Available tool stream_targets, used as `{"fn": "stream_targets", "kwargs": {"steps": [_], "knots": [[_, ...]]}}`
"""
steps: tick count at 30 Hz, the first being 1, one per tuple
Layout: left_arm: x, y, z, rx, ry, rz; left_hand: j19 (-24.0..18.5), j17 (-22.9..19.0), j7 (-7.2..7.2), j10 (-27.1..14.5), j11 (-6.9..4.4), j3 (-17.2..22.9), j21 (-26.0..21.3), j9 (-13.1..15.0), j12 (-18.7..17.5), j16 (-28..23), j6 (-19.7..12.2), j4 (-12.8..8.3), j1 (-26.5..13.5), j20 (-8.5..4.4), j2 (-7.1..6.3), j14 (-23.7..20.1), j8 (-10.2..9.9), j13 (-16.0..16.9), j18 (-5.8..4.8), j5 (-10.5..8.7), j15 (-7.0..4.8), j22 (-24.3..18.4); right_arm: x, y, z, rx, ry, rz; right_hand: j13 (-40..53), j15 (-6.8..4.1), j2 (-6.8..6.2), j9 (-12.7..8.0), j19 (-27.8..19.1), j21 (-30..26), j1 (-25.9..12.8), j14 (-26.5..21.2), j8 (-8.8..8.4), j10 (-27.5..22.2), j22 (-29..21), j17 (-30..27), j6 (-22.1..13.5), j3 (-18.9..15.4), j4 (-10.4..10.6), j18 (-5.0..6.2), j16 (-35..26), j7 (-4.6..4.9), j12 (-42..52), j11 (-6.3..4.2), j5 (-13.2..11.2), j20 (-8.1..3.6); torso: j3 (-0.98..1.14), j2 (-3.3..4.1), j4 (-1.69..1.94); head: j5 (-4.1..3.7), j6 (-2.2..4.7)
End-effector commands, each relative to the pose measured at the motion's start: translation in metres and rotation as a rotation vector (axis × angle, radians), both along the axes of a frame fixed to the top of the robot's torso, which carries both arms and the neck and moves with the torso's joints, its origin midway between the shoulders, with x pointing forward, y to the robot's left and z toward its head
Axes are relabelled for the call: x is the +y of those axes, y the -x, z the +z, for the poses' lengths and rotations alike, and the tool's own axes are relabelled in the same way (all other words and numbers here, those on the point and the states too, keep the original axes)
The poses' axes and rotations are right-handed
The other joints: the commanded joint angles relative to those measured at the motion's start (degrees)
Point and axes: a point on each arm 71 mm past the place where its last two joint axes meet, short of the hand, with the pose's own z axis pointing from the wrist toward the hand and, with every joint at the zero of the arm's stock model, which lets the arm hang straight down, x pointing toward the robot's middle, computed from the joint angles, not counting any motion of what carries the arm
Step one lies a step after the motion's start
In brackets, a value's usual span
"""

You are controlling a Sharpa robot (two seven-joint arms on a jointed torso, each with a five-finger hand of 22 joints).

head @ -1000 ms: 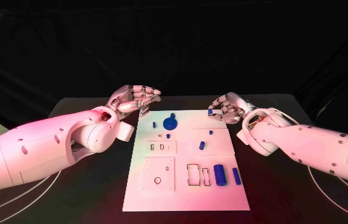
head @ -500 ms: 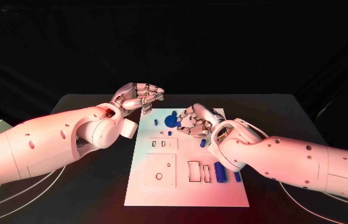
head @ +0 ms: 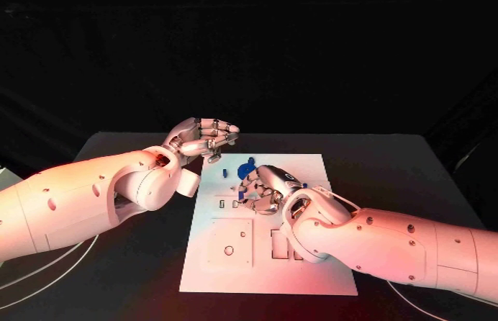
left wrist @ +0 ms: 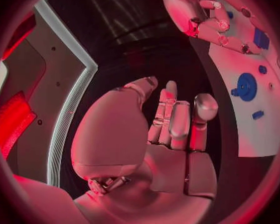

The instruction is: Assemble the parts on the task board

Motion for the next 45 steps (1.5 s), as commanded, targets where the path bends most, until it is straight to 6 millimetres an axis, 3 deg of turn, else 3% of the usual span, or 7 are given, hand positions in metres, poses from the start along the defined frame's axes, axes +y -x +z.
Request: {"fn": "stream_targets", "kwargs": {"steps": [1, 7, 14, 16, 45], "knots": [[-0.002, 0.0, 0.0, -0.003, -0.01, -0.012, 0.5, 0.18, 0.03, -0.34, -0.06, 0.21, 0.36, 0.08, 0.33, 0.3, -0.4, -0.07, -0.62, -0.05, -0.04, 0.29, 0.33, 0.15, -1.14, -0.24, 0.02, 0.15, 0.002, 0.001, -0.004, -0.01, 0.05, 0.002, 12.97, 0.05, 0.1, 0.03, 6.1, 0.26, -0.6, 5.76, 0.4, 4.02, 15.05, 14.1, 0.09, 0.33, 0.11, -0.82, 0.24, 0.25, -0.11, -0.19, 0.16, -0.09, 0.03, 0.0, -0.1, 0.35, -0.42], [-0.003, 0.0, 0.0, -0.002, -0.011, -0.016, 0.5, 0.25, 0.0, -0.39, -0.08, 0.25, 0.36, 0.1, 0.58, 0.4, -0.38, -0.07, -0.64, -0.06, -0.03, 0.35, 0.4, 0.26, -1.13, -0.24, 0.01, 0.14, 0.007, 0.003, -0.009, -0.013, 0.068, 0.01, 12.99, 0.06, -0.14, 0.06, 6.1, 0.26, -0.92, 5.76, 0.48, 4.04, 15.05, 14.06, 0.11, 0.32, 0.12, -0.82, 0.23, 0.24, -0.09, -0.18, 0.15, -0.06, 0.06, -0.02, -0.11, 0.83, -0.85], [-0.004, 0.0, 0.0, 0.0, -0.012, -0.02, 0.57, 0.35, 0.0, -0.41, -0.09, 0.27, 0.4, 0.11, 0.7, 0.47, -0.38, -0.08, -0.64, -0.06, -0.04, 0.41, 0.42, 0.32, -1.15, -0.24, 0.01, 0.22, 0.008, 0.002, -0.014, -0.021, 0.091, 0.008, 12.99, 0.08, -0.43, 0.06, 6.1, 0.26, -1.31, 5.74, 0.51, 4.04, 15.05, 14.0, 0.02, 0.3, 0.15, -0.82, 0.21, 0.27, -0.09, -0.16, 0.15, -0.03, 0.03, 0.08, 0.16, 1.0, -1.28], [-0.003, 0.001, 0.0, 0.0, -0.012, -0.02, 0.59, 0.48, -0.01, -0.44, -0.1, 0.29, 0.41, 0.12, 0.86, 0.56, -0.38, -0.09, -0.65, -0.06, -0.04, 0.48, 0.46, 0.39, -1.15, -0.24, 0.0, 0.23, 0.007, 0.001, -0.016, -0.024, 0.099, 0.005, 12.98, 0.08, -0.54, 0.06, 6.1, 0.26, -1.45, 5.74, 0.51, 4.03, 15.05, 13.97, -0.01, 0.28, 0.16, -0.82, 0.2, 0.28, -0.11, -0.15, 0.15, -0.02, 0.01, -0.02, 0.05, 1.11, -1.36], [-0.002, 0.0, -0.001, 0.006, -0.016, -0.024, 0.76, 0.65, -0.02, -0.54, -0.11, 0.34, 0.5, 0.13, 1.12, 0.7, -0.39, -0.09, -0.68, -0.07, -0.04, 0.58, 0.52, 0.51, -1.19, -0.24, -0.01, 0.42, 0.008, -0.002, -0.022, -0.03, 0.122, 0.006, 12.66, 0.31, -1.99, -0.07, 6.1, 0.26, -3.32, 5.72, 0.35, 3.71, 15.05, 13.91, -0.96, -0.11, 0.54, -0.82, 0.18, 0.6, -0.54, 0.11, 0.14, 0.17, 0.04, 0.01, -0.08, 1.6, -1.5]]}}
